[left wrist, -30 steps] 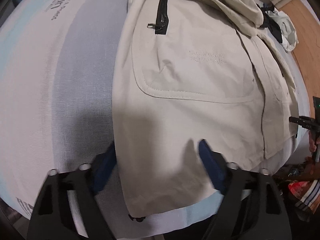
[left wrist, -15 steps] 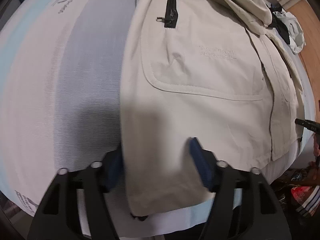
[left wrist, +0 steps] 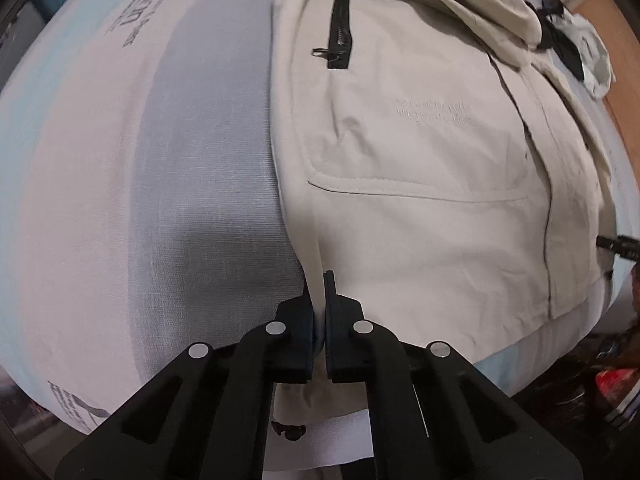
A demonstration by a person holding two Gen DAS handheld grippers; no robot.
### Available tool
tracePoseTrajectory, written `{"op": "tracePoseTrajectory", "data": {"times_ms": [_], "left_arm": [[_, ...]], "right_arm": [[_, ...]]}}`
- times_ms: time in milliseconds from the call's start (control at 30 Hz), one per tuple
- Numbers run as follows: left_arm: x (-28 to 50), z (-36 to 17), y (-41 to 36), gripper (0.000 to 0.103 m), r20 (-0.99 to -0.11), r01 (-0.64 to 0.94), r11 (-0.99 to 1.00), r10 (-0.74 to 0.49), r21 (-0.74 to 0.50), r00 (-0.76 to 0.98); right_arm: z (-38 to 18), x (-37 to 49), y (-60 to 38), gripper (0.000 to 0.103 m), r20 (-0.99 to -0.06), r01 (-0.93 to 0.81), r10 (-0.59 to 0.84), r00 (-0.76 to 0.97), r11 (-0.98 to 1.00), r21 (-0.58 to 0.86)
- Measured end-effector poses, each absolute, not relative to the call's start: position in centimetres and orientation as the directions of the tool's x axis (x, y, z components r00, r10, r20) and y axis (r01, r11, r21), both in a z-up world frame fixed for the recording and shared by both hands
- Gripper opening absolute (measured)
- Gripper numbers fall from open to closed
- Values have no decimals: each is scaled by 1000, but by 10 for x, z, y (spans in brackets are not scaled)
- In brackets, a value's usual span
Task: Fold large clothes
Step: 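Close both tools on the jacket hem edge, then hold the hem with both tools and lift it off the bed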
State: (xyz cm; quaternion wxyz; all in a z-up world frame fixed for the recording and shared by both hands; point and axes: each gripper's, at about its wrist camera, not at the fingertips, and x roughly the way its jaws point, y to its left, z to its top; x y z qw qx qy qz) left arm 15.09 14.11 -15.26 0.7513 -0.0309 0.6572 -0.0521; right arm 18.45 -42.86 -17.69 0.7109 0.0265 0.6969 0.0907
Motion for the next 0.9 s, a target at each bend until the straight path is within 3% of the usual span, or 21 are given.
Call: {"op": "tracePoseTrajectory", "data": {"times_ms": [200, 333, 400, 433, 467, 567, 733, 800, 900], "left_arm": [[155, -163, 121, 10, -990, 22, 996, -86, -84, 115], [154, -166, 120, 20, -990, -4, 995, -103, -104, 94], [156, -168, 118, 44, -983, -11, 986, -165, -166, 76], [155, -170, 116, 70, -978, -6, 980, -200, -200, 60], [154, -172, 111, 87, -977, 3, 978, -209, -210, 45], [150, -177, 89, 97, -987, 81, 985, -157, -153, 35], [160, -180, 88, 96, -980, 2, 981, -192, -192, 62], [163, -177, 87, 84, -982, 0, 985, -174, -175, 77], [163, -175, 95, 58, -982, -23, 985, -167, -170, 86]], "right_arm": [[-175, 181, -439, 59, -983, -87, 183, 14, 980, 181], [-174, 180, -450, 45, -978, -48, 210, 8, 977, 210], [-175, 181, -458, 32, -974, -22, 228, 6, 973, 228], [-175, 182, -462, 23, -970, -9, 243, 6, 970, 243], [-174, 182, -465, 15, -967, 1, 255, 7, 967, 255], [-170, 182, -469, 6, -960, -2, 279, 10, 960, 279], [-167, 186, -463, 6, -969, -47, 249, 5, 968, 248], [-168, 184, -455, 6, -973, -62, 231, 3, 971, 230], [-172, 182, -445, 6, -978, -72, 211, 3, 975, 210]]}}
